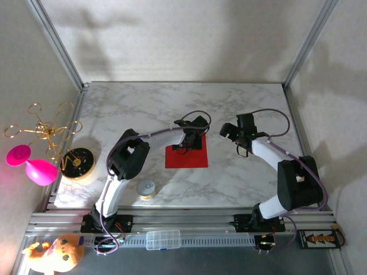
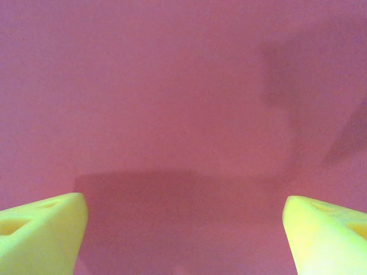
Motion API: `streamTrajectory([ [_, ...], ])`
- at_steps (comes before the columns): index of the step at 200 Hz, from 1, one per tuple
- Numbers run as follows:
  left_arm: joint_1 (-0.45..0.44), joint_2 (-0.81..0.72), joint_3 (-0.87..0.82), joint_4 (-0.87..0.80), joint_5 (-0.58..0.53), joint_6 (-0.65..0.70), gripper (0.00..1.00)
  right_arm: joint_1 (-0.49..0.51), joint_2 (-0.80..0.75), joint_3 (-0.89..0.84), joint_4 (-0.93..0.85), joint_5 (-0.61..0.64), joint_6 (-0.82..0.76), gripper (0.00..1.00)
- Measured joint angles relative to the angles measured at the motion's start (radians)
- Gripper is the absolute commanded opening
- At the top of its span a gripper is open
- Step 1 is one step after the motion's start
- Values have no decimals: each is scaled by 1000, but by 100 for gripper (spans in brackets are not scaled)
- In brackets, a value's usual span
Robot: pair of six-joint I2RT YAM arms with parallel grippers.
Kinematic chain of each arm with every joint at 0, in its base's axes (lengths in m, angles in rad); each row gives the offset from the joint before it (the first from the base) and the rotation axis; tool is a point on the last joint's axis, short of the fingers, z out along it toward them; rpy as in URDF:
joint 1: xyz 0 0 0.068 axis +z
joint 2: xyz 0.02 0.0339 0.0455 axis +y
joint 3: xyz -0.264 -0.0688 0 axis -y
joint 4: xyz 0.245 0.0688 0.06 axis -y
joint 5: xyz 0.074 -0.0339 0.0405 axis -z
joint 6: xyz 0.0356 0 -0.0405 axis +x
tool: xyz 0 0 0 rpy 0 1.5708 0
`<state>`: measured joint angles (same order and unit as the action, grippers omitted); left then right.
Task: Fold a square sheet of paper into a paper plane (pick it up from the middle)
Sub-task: First fold the square sheet of paper in half at the center of the table.
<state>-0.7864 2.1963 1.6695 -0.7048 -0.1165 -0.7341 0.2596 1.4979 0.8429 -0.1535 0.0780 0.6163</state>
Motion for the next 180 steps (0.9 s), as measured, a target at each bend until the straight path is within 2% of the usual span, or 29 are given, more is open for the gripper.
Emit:
streamTrajectory([
  [129,-2,-38,-99,83,-6,-3,78,0,15,0,0,0,0,99],
  [151,0,-43,-108,87,-8,-3,70,0,21,0,0,-2,0,99],
  [180,10,-62,-129,96,2,-10,50,0,23,0,0,-3,1,99],
])
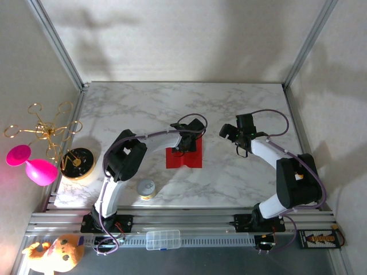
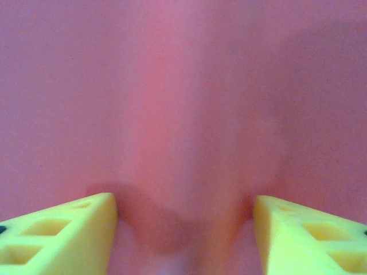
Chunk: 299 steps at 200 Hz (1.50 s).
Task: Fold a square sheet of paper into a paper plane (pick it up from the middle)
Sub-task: First fold the square sheet of paper in half at the center of the table, then hold the square sheet of paper at the center of the table.
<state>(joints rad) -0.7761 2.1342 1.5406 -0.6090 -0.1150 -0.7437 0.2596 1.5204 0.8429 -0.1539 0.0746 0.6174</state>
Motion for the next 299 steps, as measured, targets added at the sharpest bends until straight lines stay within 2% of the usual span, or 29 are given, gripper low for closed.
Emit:
streamTrajectory([
  [24,6,-38,-41,32,63,-3,32,0,0,0,0,-3,4,99],
  [34,10,-67,-65,53,107,-13,28,0,0,0,1,-6,7,99],
  [56,21,-149,-112,123,216,-21,24,-1,-5,0,6,-15,19,99],
  [93,68,-322,-216,332,386,-51,22,-18,-82,-59,86,-64,39,98],
  [127,110,-345,-319,488,480,-82,22,-33,-138,-101,190,-190,40,94],
  [143,124,-321,-350,513,494,-84,22,-33,-139,-111,244,-274,30,88],
  [159,132,-296,-372,523,494,-83,22,-33,-125,-113,282,-363,25,74],
  [174,140,-279,-388,525,493,-72,22,-32,-93,-113,315,-447,15,66],
  [203,151,-267,-411,526,481,-33,22,1,-16,-113,340,-543,2,55],
  [239,163,-267,-419,522,457,14,22,78,82,-90,338,-592,1,33],
  [299,166,-237,-423,503,417,53,21,183,249,56,254,-597,-19,18],
])
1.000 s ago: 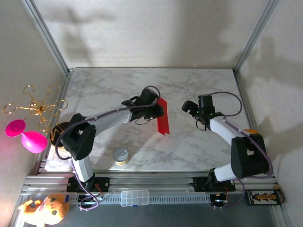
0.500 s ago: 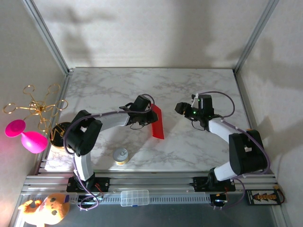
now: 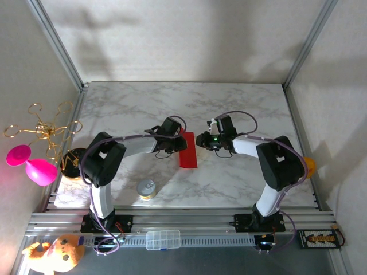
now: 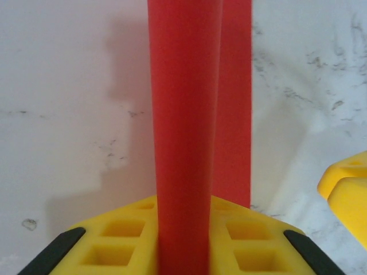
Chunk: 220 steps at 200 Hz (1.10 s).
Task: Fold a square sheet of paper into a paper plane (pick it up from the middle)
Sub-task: Hold the square sheet of paper at the center of the table.
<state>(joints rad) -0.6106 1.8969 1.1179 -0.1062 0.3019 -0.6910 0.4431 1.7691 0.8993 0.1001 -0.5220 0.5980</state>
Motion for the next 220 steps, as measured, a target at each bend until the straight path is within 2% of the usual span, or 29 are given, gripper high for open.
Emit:
streamTrajectory([
  [36,0,9,0,-10,-8,19,20,27,68,62,-54,6,-15,14],
  [111,0,23,6,-34,-11,58,22,69,145,128,-155,25,-53,11],
  [133,0,23,9,-38,-13,60,29,70,154,143,-175,41,-52,11],
  [173,3,-19,1,-63,-67,17,53,72,156,149,-180,61,-29,11],
  [192,6,-60,-18,-70,-84,-13,58,72,156,149,-180,63,-16,11],
  [220,3,-71,-21,-74,-90,-31,58,72,156,149,-178,65,4,15],
])
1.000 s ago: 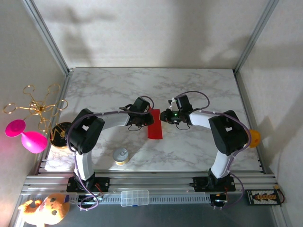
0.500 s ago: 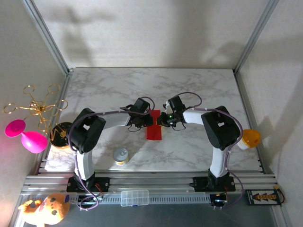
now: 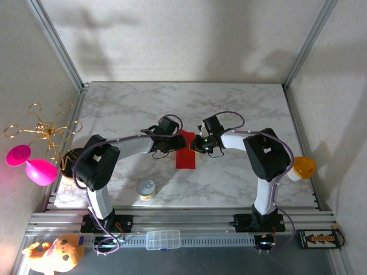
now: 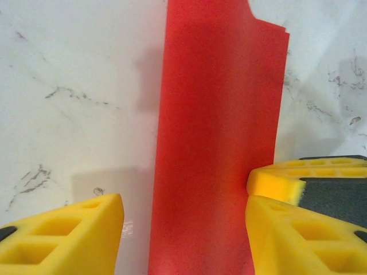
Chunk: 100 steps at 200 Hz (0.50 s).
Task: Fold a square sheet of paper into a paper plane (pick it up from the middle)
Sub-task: Hold the square sheet of paper at the center of the table.
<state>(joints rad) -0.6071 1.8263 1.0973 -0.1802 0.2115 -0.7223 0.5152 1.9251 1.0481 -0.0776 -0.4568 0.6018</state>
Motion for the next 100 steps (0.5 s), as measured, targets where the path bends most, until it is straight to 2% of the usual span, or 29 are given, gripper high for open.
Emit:
streamTrajectory([
  [44,-23,45,31,-41,-26,4,53,1,0,0,10,-9,24,20],
  [69,-26,62,38,-57,-48,10,41,1,-2,1,16,-20,38,28],
  [100,-26,73,47,-68,-76,6,36,-2,-27,-5,33,8,58,37],
])
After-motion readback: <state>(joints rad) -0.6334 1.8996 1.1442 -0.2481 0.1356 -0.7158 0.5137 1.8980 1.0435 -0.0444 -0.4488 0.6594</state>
